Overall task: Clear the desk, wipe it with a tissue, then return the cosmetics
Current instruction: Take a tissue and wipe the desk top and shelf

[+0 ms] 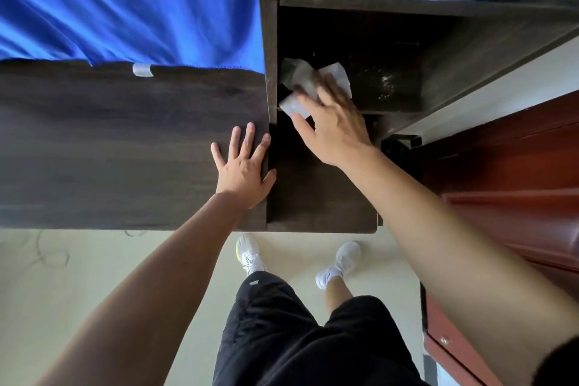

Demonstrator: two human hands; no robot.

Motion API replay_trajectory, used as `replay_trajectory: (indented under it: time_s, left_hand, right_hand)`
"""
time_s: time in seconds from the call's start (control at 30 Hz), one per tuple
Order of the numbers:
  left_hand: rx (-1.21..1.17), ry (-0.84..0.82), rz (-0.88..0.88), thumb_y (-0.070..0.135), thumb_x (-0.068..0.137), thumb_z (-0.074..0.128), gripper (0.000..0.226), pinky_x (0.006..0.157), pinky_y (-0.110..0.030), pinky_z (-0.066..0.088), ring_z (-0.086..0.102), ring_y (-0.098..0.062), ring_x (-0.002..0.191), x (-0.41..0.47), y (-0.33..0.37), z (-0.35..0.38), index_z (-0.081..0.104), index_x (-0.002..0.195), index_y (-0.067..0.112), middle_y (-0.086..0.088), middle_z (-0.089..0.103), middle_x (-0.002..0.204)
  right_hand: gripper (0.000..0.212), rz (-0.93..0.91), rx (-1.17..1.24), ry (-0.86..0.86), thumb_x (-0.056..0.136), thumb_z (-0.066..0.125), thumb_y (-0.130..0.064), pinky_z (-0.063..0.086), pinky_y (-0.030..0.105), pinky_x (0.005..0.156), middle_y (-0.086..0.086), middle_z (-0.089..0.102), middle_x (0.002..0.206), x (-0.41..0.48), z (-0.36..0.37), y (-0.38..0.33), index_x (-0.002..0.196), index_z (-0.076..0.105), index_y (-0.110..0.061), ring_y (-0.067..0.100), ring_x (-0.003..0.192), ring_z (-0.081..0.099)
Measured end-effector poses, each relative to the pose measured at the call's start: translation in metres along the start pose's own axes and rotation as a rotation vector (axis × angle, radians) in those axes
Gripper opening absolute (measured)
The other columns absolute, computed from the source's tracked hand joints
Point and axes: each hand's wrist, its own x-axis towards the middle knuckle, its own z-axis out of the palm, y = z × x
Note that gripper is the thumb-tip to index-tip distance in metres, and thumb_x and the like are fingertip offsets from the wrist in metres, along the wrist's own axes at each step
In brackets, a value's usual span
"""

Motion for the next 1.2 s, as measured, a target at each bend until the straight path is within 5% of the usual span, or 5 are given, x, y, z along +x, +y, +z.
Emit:
replay_trajectory:
  time_s: [0.23,0.5,0.8,1.0,1.2]
  left_hand:
    - [0.031,-0.010,-0.009,0.053,0.092,0.047,0.076,0.114,-0.068,0.002,-0.009,-0.027,0.152,0.002,0.000,0.001,0.010,0.156,0.034,0.002,-0.007,0.166]
    - [0.028,0.004,-0.023,0.050,0.091,0.051,0.079,0.114,-0.069,0.001,-0.008,-0.027,0.152,0.002,0.001,0.004,0.010,0.156,0.033,0.000,-0.006,0.166]
    - [0.045,-0.011,-0.014,0.053,0.092,0.050,0.079,0.114,-0.068,0.001,-0.010,-0.026,0.152,0.002,0.001,0.003,0.007,0.156,0.034,0.001,-0.009,0.166]
    - [0.040,-0.006,-0.007,0.054,0.095,0.046,0.077,0.114,-0.067,-0.003,-0.012,-0.027,0.152,0.001,0.001,0.002,0.005,0.157,0.034,0.000,-0.011,0.166]
    - [0.046,-0.003,-0.010,0.053,0.093,0.050,0.078,0.114,-0.068,0.000,-0.010,-0.027,0.152,0.001,0.001,0.002,0.007,0.156,0.034,0.001,-0.008,0.166]
  right_hand:
    - [0.049,0.074,-0.004,-0.001,0.101,0.040,-0.044,0.021,0.043,0.123,0.001,0.023,0.165,0.064,-0.012,0.024,0.150,0.041,-0.040,0.032,0.152,0.014]
    - [0.060,0.202,-0.061,0.016,0.101,0.032,-0.059,0.015,0.052,0.122,0.013,0.023,0.164,-0.009,-0.003,0.022,0.154,0.036,-0.031,0.046,0.150,0.015]
    - [0.065,0.314,-0.071,0.026,0.097,0.027,-0.069,0.016,0.051,0.123,0.005,0.018,0.167,0.024,-0.015,0.054,0.155,0.028,-0.040,0.041,0.152,0.010]
    - [0.081,0.344,-0.141,-0.004,0.094,0.017,-0.076,0.005,0.055,0.122,0.012,0.002,0.168,-0.041,0.004,0.042,0.160,0.011,-0.030,0.048,0.151,0.000]
    - [0.087,0.279,-0.188,-0.013,0.091,0.016,-0.081,0.017,0.054,0.120,0.013,0.002,0.168,-0.038,0.009,0.024,0.160,0.008,-0.030,0.047,0.151,0.003]
